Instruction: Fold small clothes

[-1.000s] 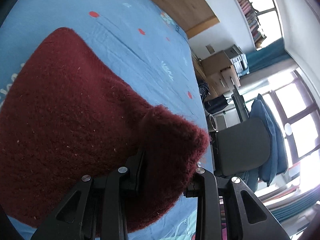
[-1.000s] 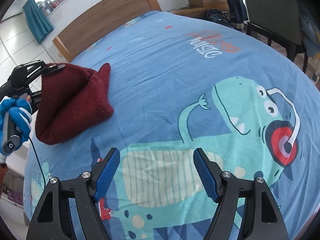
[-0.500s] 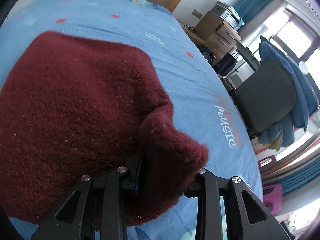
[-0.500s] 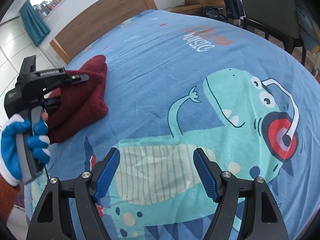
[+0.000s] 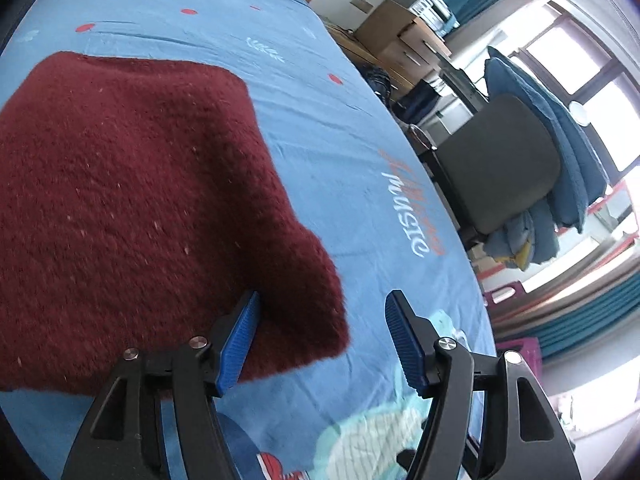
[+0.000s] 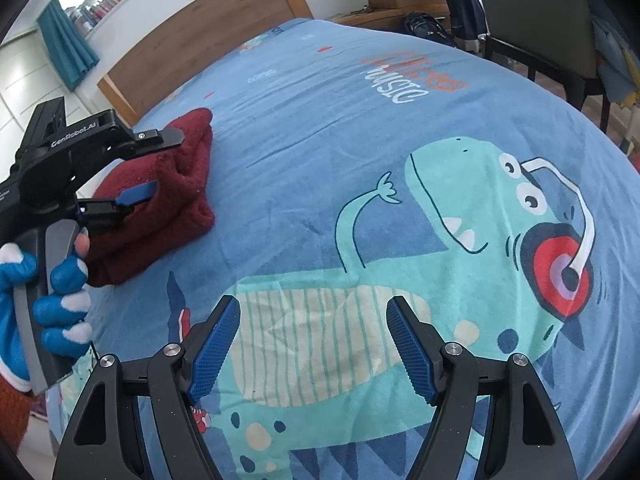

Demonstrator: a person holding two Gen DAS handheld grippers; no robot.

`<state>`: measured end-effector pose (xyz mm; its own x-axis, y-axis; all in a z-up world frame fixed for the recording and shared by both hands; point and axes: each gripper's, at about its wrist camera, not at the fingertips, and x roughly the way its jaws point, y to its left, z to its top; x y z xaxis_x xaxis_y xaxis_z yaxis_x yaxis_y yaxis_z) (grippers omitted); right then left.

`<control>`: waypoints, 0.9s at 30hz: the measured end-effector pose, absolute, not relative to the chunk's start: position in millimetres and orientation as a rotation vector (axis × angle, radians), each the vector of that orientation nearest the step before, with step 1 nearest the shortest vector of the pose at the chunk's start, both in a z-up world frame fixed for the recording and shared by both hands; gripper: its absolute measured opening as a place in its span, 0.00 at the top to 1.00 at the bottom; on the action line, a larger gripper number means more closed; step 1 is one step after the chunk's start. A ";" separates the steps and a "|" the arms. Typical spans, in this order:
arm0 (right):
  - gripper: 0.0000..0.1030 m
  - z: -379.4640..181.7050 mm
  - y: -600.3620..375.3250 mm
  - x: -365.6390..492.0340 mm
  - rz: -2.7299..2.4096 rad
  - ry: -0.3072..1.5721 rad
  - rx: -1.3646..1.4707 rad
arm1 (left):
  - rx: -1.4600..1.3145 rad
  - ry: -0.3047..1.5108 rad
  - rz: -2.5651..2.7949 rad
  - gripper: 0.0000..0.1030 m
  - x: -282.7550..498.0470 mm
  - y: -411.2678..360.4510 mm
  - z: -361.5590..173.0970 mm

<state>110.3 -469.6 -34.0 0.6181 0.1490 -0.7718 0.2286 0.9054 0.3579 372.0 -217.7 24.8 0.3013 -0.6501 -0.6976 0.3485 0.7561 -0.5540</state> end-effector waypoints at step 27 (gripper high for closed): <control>0.25 58.4 -334.6 313.9 0.298 0.801 0.264 | -0.036 0.891 -0.585 0.43 377.9 -93.9 43.5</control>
<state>313.9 -334.6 58.4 0.6583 0.3583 -0.6621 -0.1607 0.9261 0.3414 377.9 -93.9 43.5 0.4838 -0.4952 -0.7216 0.4657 0.8438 -0.2668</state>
